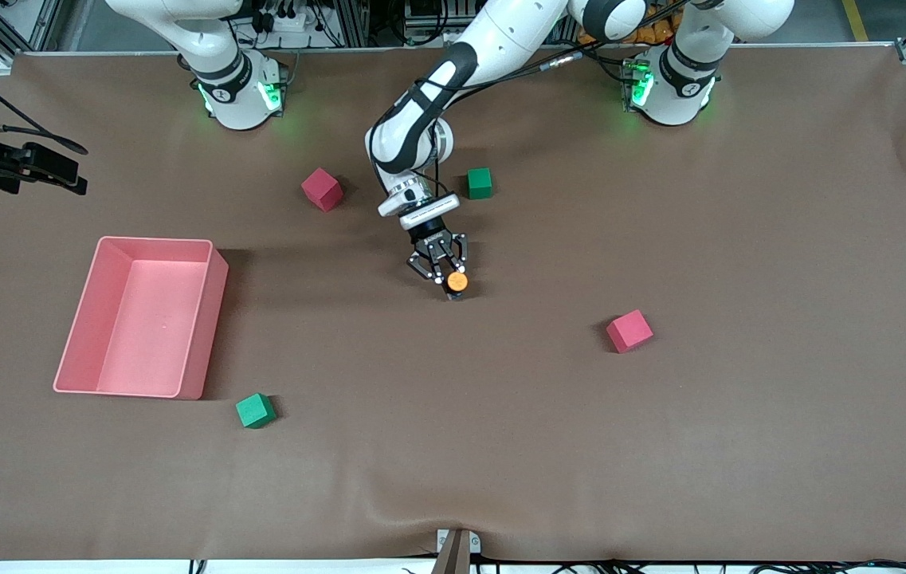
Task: Place and upright button with both arms
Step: 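Lower the button upright onto the table with the left gripper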
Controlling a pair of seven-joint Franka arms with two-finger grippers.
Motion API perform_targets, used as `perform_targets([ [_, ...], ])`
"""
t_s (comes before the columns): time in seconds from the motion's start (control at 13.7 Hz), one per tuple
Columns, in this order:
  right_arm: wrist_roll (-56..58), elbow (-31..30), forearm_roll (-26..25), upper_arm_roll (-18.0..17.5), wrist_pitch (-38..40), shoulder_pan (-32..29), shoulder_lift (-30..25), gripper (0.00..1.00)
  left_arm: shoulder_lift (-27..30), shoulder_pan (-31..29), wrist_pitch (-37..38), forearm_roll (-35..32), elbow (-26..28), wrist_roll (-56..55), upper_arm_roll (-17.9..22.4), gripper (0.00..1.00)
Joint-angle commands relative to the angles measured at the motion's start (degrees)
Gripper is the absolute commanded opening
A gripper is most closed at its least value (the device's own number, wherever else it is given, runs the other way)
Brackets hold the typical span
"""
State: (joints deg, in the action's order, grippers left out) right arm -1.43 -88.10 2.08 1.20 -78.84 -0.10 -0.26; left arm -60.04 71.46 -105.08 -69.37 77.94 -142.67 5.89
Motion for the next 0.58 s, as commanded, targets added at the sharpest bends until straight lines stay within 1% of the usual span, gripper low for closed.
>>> perform_targets([
  [0.0, -0.6, -0.1, 0.6, 0.2, 0.2, 0.4, -0.5, 1.0, -1.1, 0.5, 1.1, -2.1, -0.5, -1.2, 0.5, 0.12],
  [0.07, -0.6, -0.1, 0.6, 0.2, 0.3, 0.4, -0.5, 1.0, -1.1, 0.5, 1.1, -2.0, -0.5, -1.1, 0.5, 0.15],
  [0.29, -0.6, -0.1, 0.6, 0.2, 0.3, 0.4, -0.5, 1.0, -1.7, 0.5, 1.1, -2.1, -0.4, -1.0, 0.4, 0.29],
  [0.51, -0.6, -0.1, 0.6, 0.2, 0.4, 0.4, -0.5, 1.0, -2.0, 0.5, 1.2, -2.2, -0.2, -1.1, 0.5, 0.3],
])
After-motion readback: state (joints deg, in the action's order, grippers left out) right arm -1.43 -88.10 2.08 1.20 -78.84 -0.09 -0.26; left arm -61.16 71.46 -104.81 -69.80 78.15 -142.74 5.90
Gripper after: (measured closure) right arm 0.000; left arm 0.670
